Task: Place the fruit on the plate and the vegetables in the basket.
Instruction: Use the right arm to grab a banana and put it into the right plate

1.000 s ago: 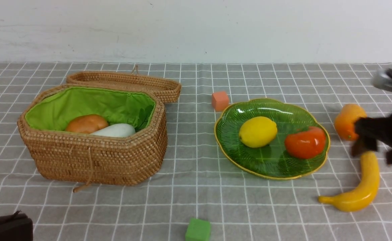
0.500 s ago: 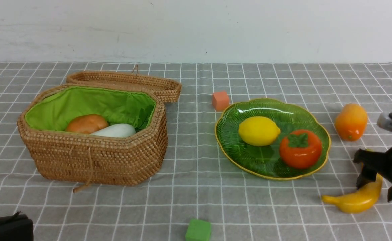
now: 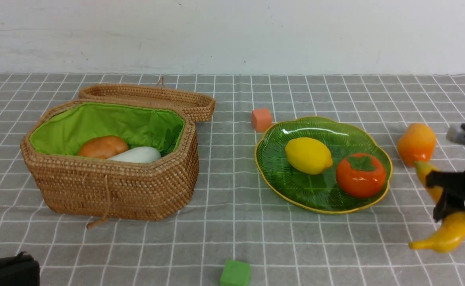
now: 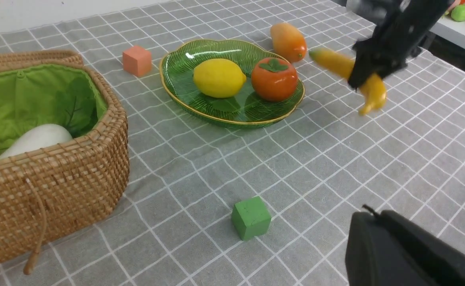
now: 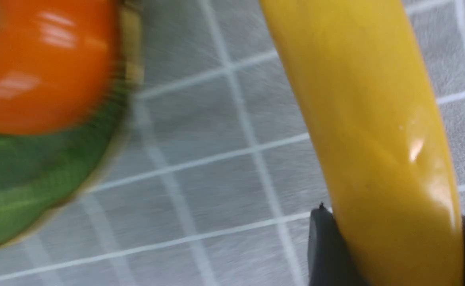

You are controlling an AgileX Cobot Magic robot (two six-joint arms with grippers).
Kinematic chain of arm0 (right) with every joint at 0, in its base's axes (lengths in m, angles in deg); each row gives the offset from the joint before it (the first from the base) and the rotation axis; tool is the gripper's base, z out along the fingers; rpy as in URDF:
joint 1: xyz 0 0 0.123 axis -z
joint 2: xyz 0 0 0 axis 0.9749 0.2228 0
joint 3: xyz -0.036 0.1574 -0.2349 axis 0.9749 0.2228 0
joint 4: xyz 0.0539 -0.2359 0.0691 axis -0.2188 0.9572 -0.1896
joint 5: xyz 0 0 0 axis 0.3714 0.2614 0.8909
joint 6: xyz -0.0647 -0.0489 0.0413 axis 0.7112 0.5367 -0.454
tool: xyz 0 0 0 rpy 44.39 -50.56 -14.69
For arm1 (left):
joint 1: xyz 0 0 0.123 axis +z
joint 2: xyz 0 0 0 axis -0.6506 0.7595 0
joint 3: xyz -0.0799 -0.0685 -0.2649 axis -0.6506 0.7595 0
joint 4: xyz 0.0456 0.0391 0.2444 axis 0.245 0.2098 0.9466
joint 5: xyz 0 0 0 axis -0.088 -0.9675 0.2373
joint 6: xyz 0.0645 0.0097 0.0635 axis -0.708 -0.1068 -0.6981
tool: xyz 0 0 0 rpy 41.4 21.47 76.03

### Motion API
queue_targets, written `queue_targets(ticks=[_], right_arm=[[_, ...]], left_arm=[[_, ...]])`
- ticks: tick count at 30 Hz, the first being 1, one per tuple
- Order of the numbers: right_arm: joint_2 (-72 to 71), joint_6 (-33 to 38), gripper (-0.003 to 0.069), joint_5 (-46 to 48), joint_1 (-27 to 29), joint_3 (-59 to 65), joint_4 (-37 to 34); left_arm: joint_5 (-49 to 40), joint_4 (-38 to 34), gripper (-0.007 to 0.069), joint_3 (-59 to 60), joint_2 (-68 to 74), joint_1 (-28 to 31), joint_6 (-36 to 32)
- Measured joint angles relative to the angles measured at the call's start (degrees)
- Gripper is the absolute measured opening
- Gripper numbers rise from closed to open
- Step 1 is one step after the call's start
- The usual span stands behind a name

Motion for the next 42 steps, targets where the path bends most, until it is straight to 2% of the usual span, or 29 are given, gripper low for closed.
queue_targets(ticks=[4, 7, 11, 12, 14, 17, 18, 21, 29, 34, 42], right_arm=[[-1.7, 5.5, 0.0316, 2.7, -3.3, -8.0, -5.6], [0.9, 12.4, 0.0316, 2.5, -8.1, -14.2, -6.3], [7.1, 27.7, 0.0316, 2.2, -11.8, -23.1, -1.0], [7.9, 29.4, 0.0316, 2.2, -11.9, -24.2, -0.6], [13.9, 40.1, 0.0316, 2.7, -12.3, -32.8, 4.9], [18.5, 47.2, 0.0316, 3.9, -12.3, -39.6, 7.4], [21.7, 51.9, 0.0316, 5.5, -12.3, -44.0, 8.6], [26.6, 58.2, 0.0316, 6.9, -12.3, -49.6, 9.2], [35.7, 60.8, 0.0316, 7.2, -12.3, -55.6, 8.8], [37.1, 60.8, 0.0316, 7.2, -12.4, -55.8, 4.3], [37.2, 59.6, 0.0328, 6.7, -12.9, -55.9, 3.8]], left_arm=[[0.0, 0.0, -0.001, 0.0, 0.0, 0.0, -0.1], [-0.5, 0.0, -0.001, 0.0, 0.0, 0.0, -0.1], [-0.7, 0.0, -0.001, 0.0, 0.0, 0.0, -0.1], [-0.7, 0.0, -0.001, 0.0, 0.0, 0.0, -0.1], [-0.8, 0.0, -0.001, 0.0, 0.0, 0.0, -0.1], [-0.9, 0.0, -0.0009, 0.0, 0.0, 0.0, -0.1], [-1.0, 0.0, -0.0009, 0.0, 0.0, 0.0, -0.1], [-1.5, 0.0, -0.0009, 0.0, 0.0, 0.0, 0.0], [-2.3, 0.0, -0.0009, 0.0, 0.0, 0.0, 0.0], [0.6, 0.0, -0.0007, 0.0, 0.0, 0.0, 0.0], [3.6, 0.0, -0.0007, 0.0, 0.0, 0.0, 0.0]])
